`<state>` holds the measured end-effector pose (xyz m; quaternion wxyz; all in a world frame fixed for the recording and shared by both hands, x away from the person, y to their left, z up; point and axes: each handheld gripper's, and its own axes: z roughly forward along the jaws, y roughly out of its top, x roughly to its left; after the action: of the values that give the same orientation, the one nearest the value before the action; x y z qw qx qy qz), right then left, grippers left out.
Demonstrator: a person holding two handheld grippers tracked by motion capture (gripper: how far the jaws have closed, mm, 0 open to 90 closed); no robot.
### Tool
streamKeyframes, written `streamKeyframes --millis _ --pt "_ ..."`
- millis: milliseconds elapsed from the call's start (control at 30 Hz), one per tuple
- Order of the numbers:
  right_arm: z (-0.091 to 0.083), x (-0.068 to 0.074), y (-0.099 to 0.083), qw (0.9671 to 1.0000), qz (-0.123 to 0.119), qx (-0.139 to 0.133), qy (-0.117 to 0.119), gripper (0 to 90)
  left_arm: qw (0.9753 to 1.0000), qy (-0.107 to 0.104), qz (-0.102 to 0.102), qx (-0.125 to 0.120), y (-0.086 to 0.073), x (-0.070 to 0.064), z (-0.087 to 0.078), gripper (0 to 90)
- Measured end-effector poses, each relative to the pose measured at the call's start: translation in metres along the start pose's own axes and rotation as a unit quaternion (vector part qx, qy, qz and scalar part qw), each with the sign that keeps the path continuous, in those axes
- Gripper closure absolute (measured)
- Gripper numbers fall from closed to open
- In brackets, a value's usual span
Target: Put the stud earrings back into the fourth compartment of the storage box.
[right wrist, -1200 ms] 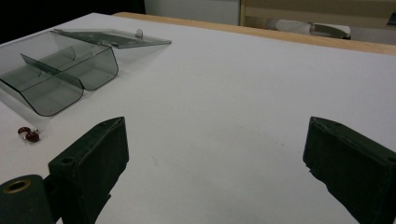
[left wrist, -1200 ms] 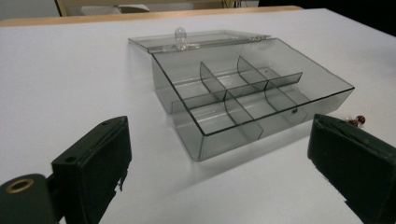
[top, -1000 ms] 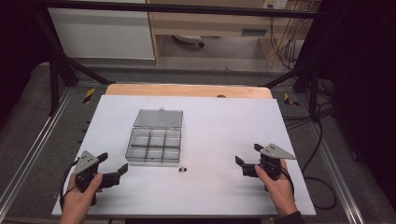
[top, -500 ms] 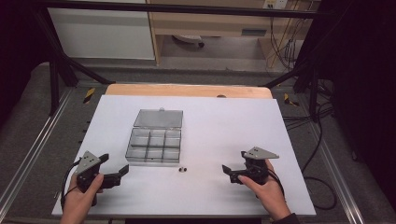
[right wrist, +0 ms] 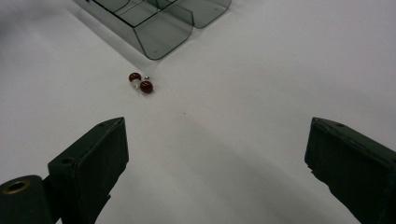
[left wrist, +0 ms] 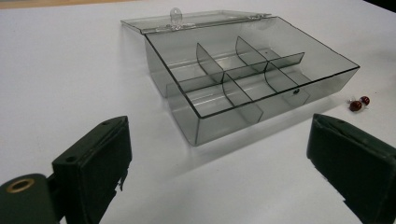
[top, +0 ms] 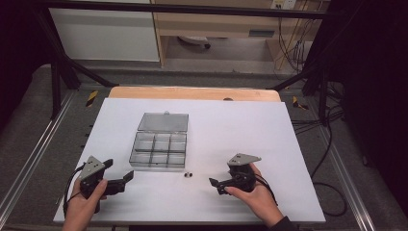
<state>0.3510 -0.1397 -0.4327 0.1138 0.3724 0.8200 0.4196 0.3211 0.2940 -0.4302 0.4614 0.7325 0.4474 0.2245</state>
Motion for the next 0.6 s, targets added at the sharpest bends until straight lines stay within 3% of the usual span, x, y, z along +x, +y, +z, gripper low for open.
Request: streamKeyframes --millis 267,367,467,600 --pt "0.021 0.012 0.007 0.9998 -0.003 0.019 0.009 6.3 1.0 -0.001 0.006 0.006 0.0 -0.001 0.001 6.8" --pt "0.03 0.018 0.011 0.9996 -0.004 0.027 -0.002 10.6 0.9999 -0.001 0.008 0.007 0.0 -0.001 0.001 6.8" --pt "0.035 0.02 0.015 0.9997 -0.003 0.024 0.01 18.5 0.9999 -0.001 0.011 0.008 0.0 -0.002 0.001 6.8" --pt "0.04 0.023 0.02 0.9995 -0.005 0.02 0.025 37.4 0.9999 -0.002 0.011 0.009 0.0 -0.002 0.002 6.9"
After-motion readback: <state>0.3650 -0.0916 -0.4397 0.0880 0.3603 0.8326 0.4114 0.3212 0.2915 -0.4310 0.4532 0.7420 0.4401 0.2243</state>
